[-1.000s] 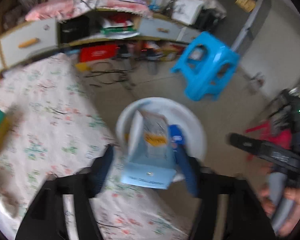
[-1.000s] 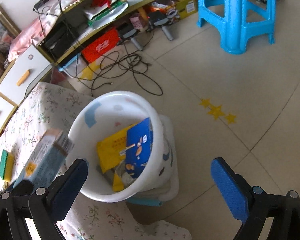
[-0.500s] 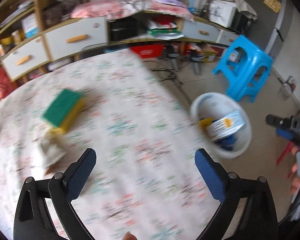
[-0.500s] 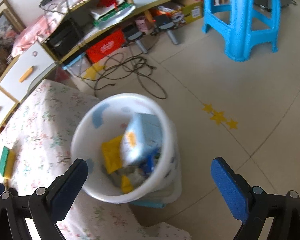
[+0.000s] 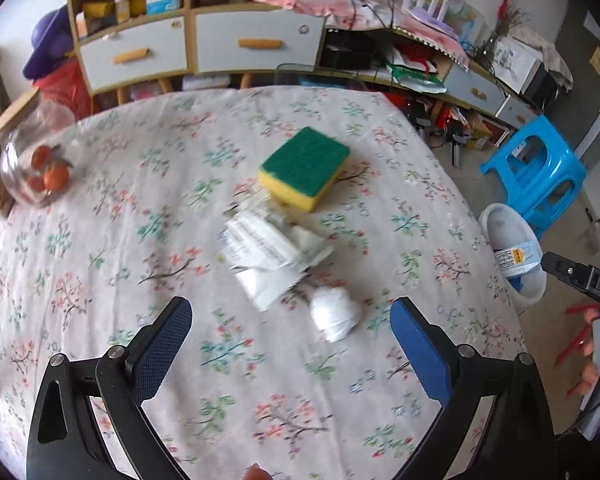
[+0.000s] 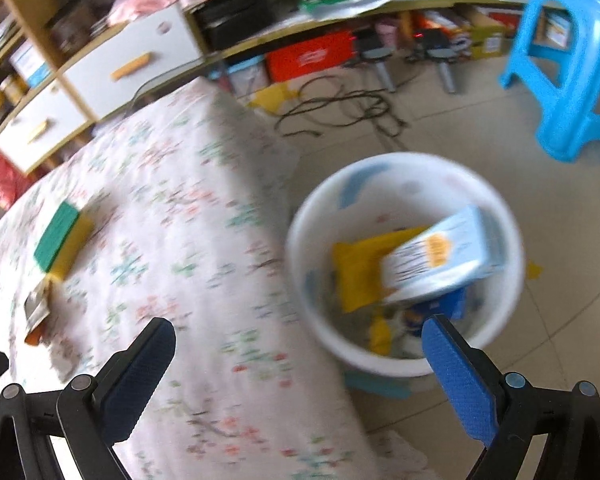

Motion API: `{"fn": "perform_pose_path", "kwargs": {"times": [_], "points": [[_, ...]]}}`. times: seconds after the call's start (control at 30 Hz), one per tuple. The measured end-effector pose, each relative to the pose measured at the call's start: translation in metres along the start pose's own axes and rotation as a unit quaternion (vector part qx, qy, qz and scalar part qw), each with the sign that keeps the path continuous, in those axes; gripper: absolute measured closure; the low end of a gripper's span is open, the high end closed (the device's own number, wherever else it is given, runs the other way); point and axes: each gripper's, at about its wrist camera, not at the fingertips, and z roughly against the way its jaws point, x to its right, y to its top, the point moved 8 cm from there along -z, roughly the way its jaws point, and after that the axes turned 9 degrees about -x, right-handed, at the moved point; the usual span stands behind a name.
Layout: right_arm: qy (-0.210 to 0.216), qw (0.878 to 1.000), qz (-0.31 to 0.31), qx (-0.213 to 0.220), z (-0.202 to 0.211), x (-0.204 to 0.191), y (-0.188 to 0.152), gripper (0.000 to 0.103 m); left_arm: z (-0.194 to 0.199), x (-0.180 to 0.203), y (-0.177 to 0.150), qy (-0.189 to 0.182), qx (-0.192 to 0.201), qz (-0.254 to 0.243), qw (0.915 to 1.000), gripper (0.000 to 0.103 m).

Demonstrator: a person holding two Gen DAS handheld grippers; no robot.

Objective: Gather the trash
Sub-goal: 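Move both tools back to the table and grasp the foil wrapper with the left tool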

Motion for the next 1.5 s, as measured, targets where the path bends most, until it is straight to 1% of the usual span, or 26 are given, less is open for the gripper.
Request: {"fn": "perform_pose_path", "kwargs": {"times": [0.13,0.27,0.33,0.43,0.57,0.77,0.93,1.03,1.07,1.1,1.13,1.2,1.23,1.27,1.33,1.37,1.4,1.5], "points": [[0.007,1.000,0.013,-0.010,-0.011,-0.027,-0.001,0.002,-0.004,-0.018,-0.006,-0.004,-0.016,0.012,0.9998,0.003],[0.003,0.999,0.028,-0.017,-0.021,-0.047,0.000,0.002,-0.007,-0.036,-0.010,-0.005,-0.026,0.022,0.9994,0.003],[0.002,0.999,0.032,-0.020,-0.026,-0.054,0.001,0.002,-0.009,-0.042,-0.012,-0.014,-0.033,0.025,0.9990,0.003],[0.000,0.999,0.038,-0.025,-0.031,-0.063,0.001,0.002,-0.012,-0.046,-0.010,-0.037,-0.043,0.031,0.9979,0.003],[-0.005,0.998,0.048,-0.030,-0.039,-0.074,0.001,0.002,-0.015,-0.049,-0.001,-0.053,-0.043,0.035,0.9970,0.003],[-0.009,0.998,0.053,-0.039,-0.049,-0.083,0.001,0.002,-0.024,-0.046,0.020,-0.075,-0.033,0.055,0.9951,0.004],[-0.010,0.997,0.057,-0.041,-0.053,-0.090,0.001,0.002,-0.040,-0.037,0.034,-0.078,-0.034,0.069,0.9940,0.010],[-0.010,0.998,0.053,-0.044,-0.055,-0.090,0.001,0.002,-0.055,-0.029,0.038,-0.072,-0.047,0.075,0.9935,0.019],[-0.009,0.998,0.051,-0.045,-0.056,-0.089,0.001,0.002,-0.061,-0.027,0.039,-0.066,-0.051,0.078,0.9935,0.024],[-0.009,0.998,0.048,-0.046,-0.057,-0.089,0.002,0.002,-0.066,-0.026,0.039,-0.061,-0.054,0.082,0.9933,0.031],[-0.008,0.998,0.045,-0.048,-0.057,-0.088,0.002,0.002,-0.068,-0.026,0.040,-0.059,-0.055,0.086,0.9930,0.036],[-0.007,0.998,0.040,-0.050,-0.058,-0.086,0.002,0.002,-0.072,-0.026,0.041,-0.058,-0.054,0.096,0.9922,0.058],[-0.005,0.998,0.036,-0.051,-0.058,-0.084,0.001,0.002,-0.072,-0.026,0.041,-0.062,-0.052,0.100,0.9917,0.061],[-0.004,0.998,0.033,-0.052,-0.058,-0.084,0.001,0.002,-0.070,-0.025,0.043,-0.066,-0.046,0.102,0.9915,0.069],[-0.001,0.998,0.030,-0.052,-0.057,-0.083,0.001,0.002,-0.065,-0.023,0.044,-0.069,-0.036,0.095,0.9924,0.075],[-0.001,0.998,0.029,-0.052,-0.056,-0.083,0.001,0.002,-0.061,-0.023,0.045,-0.071,-0.031,0.092,0.9928,0.085],[-0.001,0.998,0.030,-0.051,-0.056,-0.084,0.001,0.002,-0.056,-0.023,0.046,-0.074,-0.027,0.089,0.9929,0.087],[-0.002,0.998,0.032,-0.049,-0.055,-0.088,0.001,0.002,-0.039,-0.026,0.046,-0.091,-0.010,0.090,0.9918,0.088]]}}
